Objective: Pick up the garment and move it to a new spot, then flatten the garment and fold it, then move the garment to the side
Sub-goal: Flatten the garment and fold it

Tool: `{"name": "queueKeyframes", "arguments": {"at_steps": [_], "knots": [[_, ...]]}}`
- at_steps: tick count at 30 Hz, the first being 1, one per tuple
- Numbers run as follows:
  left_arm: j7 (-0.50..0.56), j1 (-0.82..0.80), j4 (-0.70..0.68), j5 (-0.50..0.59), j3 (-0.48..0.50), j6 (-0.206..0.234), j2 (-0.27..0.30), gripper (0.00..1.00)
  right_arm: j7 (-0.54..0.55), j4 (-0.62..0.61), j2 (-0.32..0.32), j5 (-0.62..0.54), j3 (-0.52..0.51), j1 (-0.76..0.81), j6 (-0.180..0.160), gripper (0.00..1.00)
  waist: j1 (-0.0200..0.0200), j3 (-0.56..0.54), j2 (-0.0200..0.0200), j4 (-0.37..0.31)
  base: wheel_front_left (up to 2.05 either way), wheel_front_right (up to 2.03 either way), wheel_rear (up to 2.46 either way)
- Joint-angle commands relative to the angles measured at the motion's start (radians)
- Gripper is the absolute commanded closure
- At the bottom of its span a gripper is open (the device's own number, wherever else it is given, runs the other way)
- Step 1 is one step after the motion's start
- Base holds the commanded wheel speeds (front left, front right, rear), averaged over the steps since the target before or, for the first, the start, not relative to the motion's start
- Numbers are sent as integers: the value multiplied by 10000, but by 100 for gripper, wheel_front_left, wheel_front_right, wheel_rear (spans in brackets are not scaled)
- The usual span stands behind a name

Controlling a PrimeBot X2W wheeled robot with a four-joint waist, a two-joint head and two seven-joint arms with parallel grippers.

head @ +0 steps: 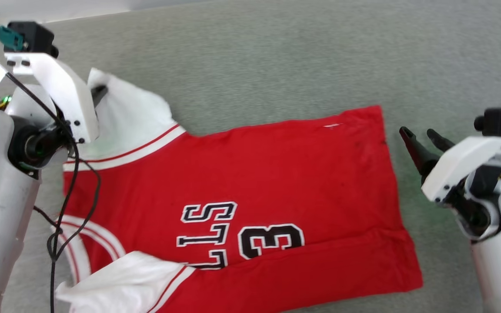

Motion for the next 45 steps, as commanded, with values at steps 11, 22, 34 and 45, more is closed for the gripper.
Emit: {"name": "queueKeyframes", "arguments": {"at_steps": [11,22,34,45], "knots": [[-617,-189,-949,183,-132,-121,-265,100,2521,1076,-824,19,1147,-2175,0,0,0,597,0,1129,0,0,0],[-841,-241,-1163,275,-312,-239,-382,100,4567,3024,-847,204,2336,-2622,0,100,0,816,0,1380,0,0,0],[-1567,680,-1008,-127,93,-173,-221,100,3066,2118,-1337,248,1877,-3015,-3,100,0,-63,0,1262,0,0,0],[-3220,4141,-2348,-633,851,575,-38,100,2067,919,-1257,-74,1287,-579,-3,100,0,-1596,0,1270,0,0,0]]}}
